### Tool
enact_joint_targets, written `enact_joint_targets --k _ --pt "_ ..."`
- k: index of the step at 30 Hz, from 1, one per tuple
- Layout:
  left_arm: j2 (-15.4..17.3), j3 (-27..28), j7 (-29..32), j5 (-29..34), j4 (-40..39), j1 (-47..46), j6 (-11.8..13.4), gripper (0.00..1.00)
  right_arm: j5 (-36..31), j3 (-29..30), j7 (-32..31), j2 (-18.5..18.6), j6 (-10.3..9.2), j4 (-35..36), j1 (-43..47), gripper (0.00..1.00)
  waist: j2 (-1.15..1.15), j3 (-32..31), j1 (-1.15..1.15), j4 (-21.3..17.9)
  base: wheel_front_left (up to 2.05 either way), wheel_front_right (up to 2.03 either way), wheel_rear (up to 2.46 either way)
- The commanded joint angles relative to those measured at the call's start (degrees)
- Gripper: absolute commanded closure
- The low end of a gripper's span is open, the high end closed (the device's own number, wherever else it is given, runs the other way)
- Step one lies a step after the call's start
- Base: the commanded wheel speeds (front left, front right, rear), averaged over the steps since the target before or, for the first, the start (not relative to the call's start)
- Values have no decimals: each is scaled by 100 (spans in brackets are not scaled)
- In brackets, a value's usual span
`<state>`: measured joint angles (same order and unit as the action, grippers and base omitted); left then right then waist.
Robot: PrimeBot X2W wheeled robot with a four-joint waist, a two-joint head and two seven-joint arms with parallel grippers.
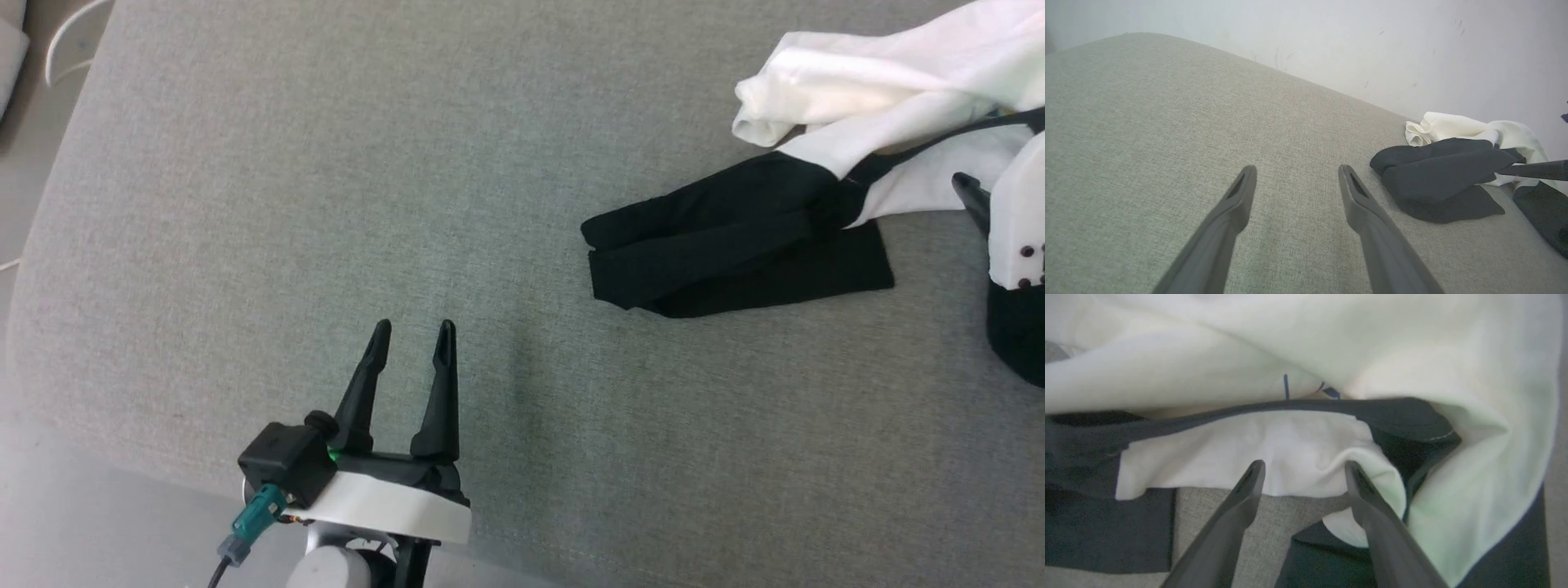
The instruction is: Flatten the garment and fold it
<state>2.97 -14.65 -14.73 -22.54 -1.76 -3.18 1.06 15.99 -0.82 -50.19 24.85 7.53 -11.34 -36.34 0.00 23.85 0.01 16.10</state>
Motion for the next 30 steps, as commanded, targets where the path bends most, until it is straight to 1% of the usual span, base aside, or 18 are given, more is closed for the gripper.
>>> enact_joint_targets --k 1,3,4,5,6,7,16,20,23,26,30 --pt "-9 -12 -27 -49 -9 -86 -23 0 -58 -26 33 -30 -4 -56 -81 0 0 98 -1 89 0 0 0" --pt "-9 -25 -27 -64 2 -116 -22 0 -116 -91 42 -41 -4 -204 -139 1 0 130 -1 122 0 0 0" --pt "-9 -30 -27 -74 10 -124 -19 0 -131 -106 51 -48 -4 -272 -164 42 0 138 -1 134 0 0 0" --pt "-9 -34 -27 -82 19 -130 -17 0 -146 -109 72 -51 -4 -329 -187 61 0 143 -1 145 0 0 0" --pt "-9 -35 -27 -88 28 -133 -15 0 -160 -132 110 -46 -4 -364 -209 85 0 143 -1 153 0 0 0" --pt "-9 -33 -27 -94 37 -135 -12 0 -167 -140 151 -43 -4 -402 -228 100 0 138 -1 156 0 0 0" --pt "-9 2 -27 -123 89 -117 2 0 -93 -225 462 20 -4 -467 -391 100 0 -25 -1 24 0 0 0" --pt "-9 17 -27 -109 113 -71 22 0 117 -337 638 -53 -4 -287 -425 100 0 -194 -1 -82 0 0 0" --pt "-9 85 -27 -56 139 -3 20 0 319 -457 721 -62 -4 13 -378 100 0 -360 -1 -193 0 0 0" --pt "-9 160 -27 -2 144 96 8 0 472 -624 801 -6 -4 485 -137 100 0 -555 -1 -318 0 0 0" --pt "-9 221 -27 25 128 250 16 0 590 -767 915 -32 -4 1341 735 100 0 -809 -1 -491 0 0 0"
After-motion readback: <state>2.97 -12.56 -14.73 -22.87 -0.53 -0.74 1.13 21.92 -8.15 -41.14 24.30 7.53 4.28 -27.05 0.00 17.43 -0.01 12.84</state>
